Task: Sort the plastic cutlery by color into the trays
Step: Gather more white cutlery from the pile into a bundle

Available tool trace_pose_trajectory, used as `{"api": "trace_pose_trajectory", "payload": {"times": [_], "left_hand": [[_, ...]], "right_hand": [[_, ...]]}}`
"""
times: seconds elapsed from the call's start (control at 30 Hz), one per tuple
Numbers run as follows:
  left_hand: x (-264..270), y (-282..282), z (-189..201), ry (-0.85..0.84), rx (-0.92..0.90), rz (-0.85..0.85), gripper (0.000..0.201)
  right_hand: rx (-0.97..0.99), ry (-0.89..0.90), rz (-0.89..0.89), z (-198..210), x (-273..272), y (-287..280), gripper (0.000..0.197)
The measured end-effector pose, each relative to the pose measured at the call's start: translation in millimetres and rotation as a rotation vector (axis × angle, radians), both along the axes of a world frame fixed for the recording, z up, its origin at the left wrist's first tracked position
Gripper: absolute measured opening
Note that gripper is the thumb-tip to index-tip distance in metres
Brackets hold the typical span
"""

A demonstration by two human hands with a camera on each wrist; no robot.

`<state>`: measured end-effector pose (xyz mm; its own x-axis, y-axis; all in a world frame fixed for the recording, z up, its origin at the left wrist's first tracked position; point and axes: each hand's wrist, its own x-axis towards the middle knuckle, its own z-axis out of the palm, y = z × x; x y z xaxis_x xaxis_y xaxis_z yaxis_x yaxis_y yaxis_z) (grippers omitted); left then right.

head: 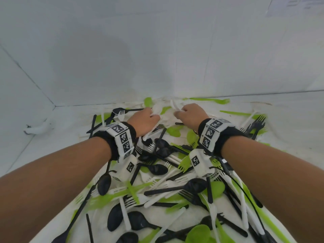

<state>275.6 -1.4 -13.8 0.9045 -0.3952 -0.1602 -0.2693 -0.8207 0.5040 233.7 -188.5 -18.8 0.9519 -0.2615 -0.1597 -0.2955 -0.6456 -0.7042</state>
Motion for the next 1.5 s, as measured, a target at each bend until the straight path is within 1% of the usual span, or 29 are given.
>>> {"api": "trace_pose_trajectory", "payload": {"times": [0.07, 0.1, 0.13, 0.23, 0.3, 0.37, 0.47, 0.57, 0.7, 0.8, 0.93, 1.0, 1.07, 1.13, 1.2, 1.27, 1.33, 1.4, 1.43, 1.5], "left_hand": [[-8, 18, 7, 0.078, -0.125, 0.081, 0.025], [-13, 28, 10, 0.111, -0.159, 0.110, 0.026], [-17, 37, 13, 0.130, -0.173, 0.130, 0.026], [-29, 64, 15, 0.133, -0.201, 0.154, 0.022], [-37, 81, 13, 0.123, -0.193, 0.150, 0.018], [-43, 93, 9, 0.110, -0.185, 0.134, 0.013], [-54, 106, 9, 0.101, -0.208, 0.132, 0.001], [-67, 111, 10, 0.065, -0.204, 0.128, 0.002], [-85, 114, 6, 0.000, -0.172, 0.079, 0.008], [-95, 114, 2, -0.009, -0.130, 0.053, 0.007], [-101, 114, -5, -0.005, -0.147, 0.036, 0.007], [-105, 111, -6, -0.031, -0.159, 0.019, 0.009], [-110, 107, -6, -0.073, -0.149, -0.021, 0.016], [-116, 102, -7, -0.101, -0.124, -0.085, 0.018], [-122, 93, -9, -0.177, -0.071, -0.203, 0.018], [-129, 78, -12, -0.248, 0.010, -0.321, 0.015], [-134, 61, -17, -0.276, 0.071, -0.408, 0.026], [-138, 45, -22, -0.285, 0.156, -0.491, 0.035], [-140, 39, -23, -0.281, 0.208, -0.529, 0.035], [-139, 34, -23, -0.271, 0.264, -0.573, 0.026]], "right_hand": [[-0.113, 0.063, 0.168, 0, 2, 12, 0.020], [-0.187, 0.093, 0.245, -2, 3, 19, 0.022], [-0.262, 0.110, 0.308, -4, 4, 25, 0.029], [-0.441, 0.137, 0.405, -10, 9, 40, 0.039], [-0.562, 0.143, 0.446, -14, 13, 47, 0.037], [-0.652, 0.127, 0.452, -16, 13, 50, 0.030], [-0.731, 0.111, 0.452, -19, 11, 54, 0.023], [-0.776, 0.114, 0.446, -20, 7, 56, 0.020], [-0.796, 0.085, 0.429, -21, 1, 53, 0.017], [-0.882, 0.072, 0.472, -17, -6, 52, 0.018], [-0.991, 0.006, 0.534, -7, -14, 53, 0.020], [-1.025, -0.038, 0.559, 3, -18, 54, 0.023], [-0.980, -0.087, 0.549, 15, -23, 54, 0.024], [-0.868, -0.122, 0.493, 26, -29, 54, 0.021], [-0.681, -0.115, 0.436, 32, -35, 54, 0.015], [-0.458, -0.101, 0.382, 34, -41, 51, 0.015], [-0.285, -0.087, 0.317, 34, -49, 47, 0.019], [-0.194, -0.075, 0.265, 32, -60, 39, 0.021], [-0.167, -0.075, 0.246, 30, -66, 34, 0.021], [-0.124, -0.080, 0.219, 26, -75, 22, 0.022]]}}
